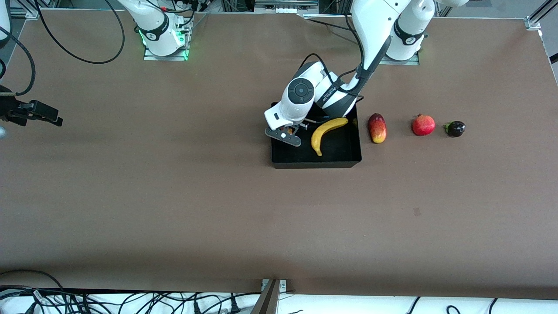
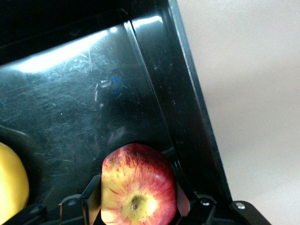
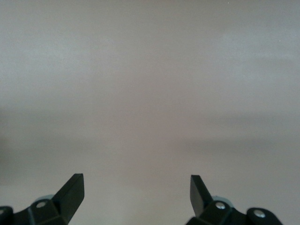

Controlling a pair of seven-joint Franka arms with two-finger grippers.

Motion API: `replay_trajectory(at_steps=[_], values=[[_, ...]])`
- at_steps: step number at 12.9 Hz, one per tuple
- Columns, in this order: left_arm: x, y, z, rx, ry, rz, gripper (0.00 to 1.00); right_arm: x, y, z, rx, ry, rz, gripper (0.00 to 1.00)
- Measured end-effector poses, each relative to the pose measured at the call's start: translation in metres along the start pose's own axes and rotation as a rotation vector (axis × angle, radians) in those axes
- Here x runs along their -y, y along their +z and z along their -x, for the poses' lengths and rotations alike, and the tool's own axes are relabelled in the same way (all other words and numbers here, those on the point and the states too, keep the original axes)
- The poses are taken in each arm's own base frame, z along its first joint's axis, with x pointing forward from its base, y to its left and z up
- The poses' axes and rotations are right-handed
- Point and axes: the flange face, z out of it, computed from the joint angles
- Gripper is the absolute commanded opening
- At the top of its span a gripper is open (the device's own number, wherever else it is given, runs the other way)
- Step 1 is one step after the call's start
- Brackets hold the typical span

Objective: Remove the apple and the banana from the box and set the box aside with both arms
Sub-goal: 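Close the left gripper on the red apple and lift it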

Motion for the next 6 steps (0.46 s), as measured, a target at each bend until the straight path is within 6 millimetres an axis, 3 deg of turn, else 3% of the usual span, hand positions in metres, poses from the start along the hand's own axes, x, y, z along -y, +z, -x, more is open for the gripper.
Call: replay_trajectory(at_steps=[6], values=[[0.0084,-0.008,-0.0039,0.007,-0.015,-0.009,0.0,0.0,0.0,-0.0006,-0.004,0.0,0.0,1.0]])
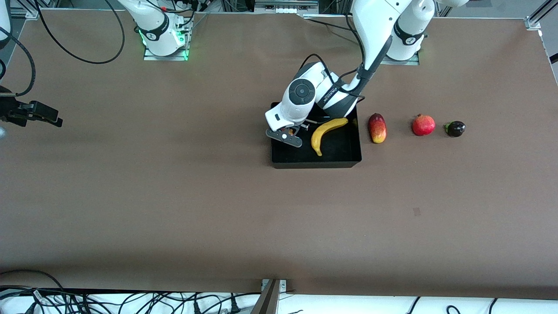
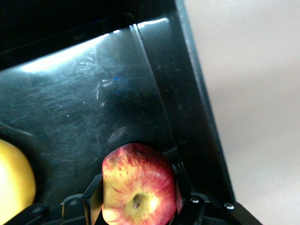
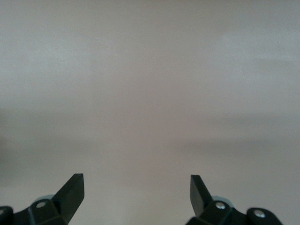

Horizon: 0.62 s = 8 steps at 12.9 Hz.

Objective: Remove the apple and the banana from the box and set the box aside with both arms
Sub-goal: 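Close the left gripper on the red apple and lift it, then carry the apple out of the box, set it beside the pomegranate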

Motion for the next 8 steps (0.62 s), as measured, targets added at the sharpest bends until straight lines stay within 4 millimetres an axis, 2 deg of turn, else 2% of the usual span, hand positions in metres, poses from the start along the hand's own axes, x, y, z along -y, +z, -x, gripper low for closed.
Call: replay_trajectory(at_steps=[6,8], values=[[0.028,-0.075,-0.006,0.002,-0.056,0.001,0.0,0.0,0.0,0.0,-0.001,0.0,0.0,1.0],[0.048,-0.097,-0.011,0.002,-0.088,0.0,0.0,0.0,0.0,0.0,-0.001,0.0,0.0,1.0]])
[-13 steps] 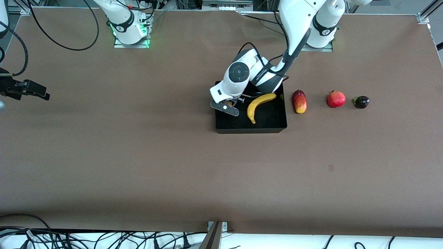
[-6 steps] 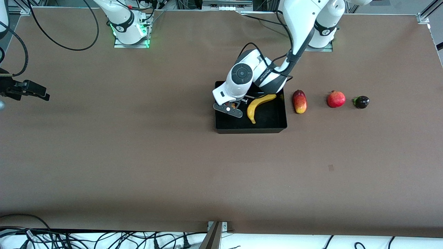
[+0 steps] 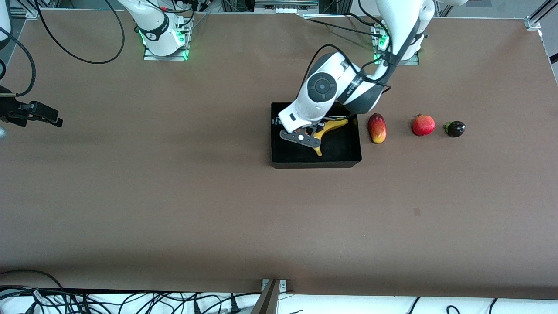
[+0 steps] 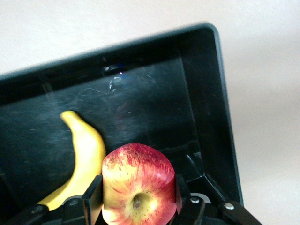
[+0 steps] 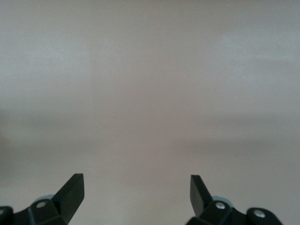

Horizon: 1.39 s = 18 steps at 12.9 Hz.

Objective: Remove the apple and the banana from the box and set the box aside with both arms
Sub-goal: 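Carry the apple out of the box, set it beside the pomegranate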

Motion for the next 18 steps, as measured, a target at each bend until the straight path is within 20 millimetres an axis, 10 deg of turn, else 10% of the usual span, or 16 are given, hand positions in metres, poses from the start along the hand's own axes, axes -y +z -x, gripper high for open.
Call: replay_trajectory(at_steps=[4,10,18], values=[[0.074,-0.053,-0.017,0.012,-0.005,-0.002,0.0,0.0,0.0,0.0,-0.003,0.0,0.0,1.0],[0.242,-0.084,-0.043,0.027,0.261,0.03,0.0,0.0,0.0,0.0,-0.003,0.0,0.0,1.0],[0.402,0.009,-0.036,0.072,0.497,0.083,0.0,0.001,0.0,-0.001,-0.003,-0.001,0.0,1.0]])
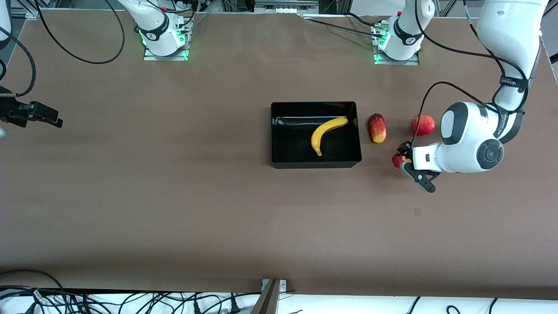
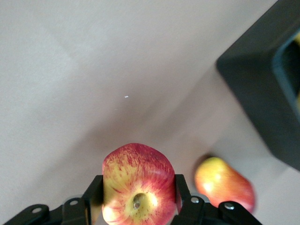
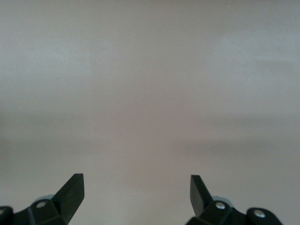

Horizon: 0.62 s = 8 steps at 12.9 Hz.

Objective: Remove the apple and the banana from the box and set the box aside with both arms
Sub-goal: 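Carry the apple out of the box, set it beside the pomegranate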

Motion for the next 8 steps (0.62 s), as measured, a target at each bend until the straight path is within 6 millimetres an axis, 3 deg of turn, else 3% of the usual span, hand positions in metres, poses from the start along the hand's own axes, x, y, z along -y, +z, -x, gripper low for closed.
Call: replay_trajectory(at_steps=[2,5,6,7,8], values=[[0.013,0.021,0.005,-0.002,0.014,0.009,0.0,0.0,0.0,0.0,0.0,0.0,0.0,1.0],[0.015,0.027,0.003,-0.01,0.023,0.004,0.0,0.0,0.0,0.0,0.0,0.0,-0.003,1.0],[0.015,0.027,0.003,-0.01,0.023,0.004,0.08,0.0,0.0,0.0,0.0,0.0,-0.003,1.0],[0.015,0.027,0.003,-0.01,0.023,0.003,0.85,0.0,0.0,0.0,0.0,0.0,-0.003,1.0],[0.015,0.026,0.003,-0.01,0.023,0.003,1.0,0.0,0.0,0.0,0.0,0.0,-0.003,1.0]])
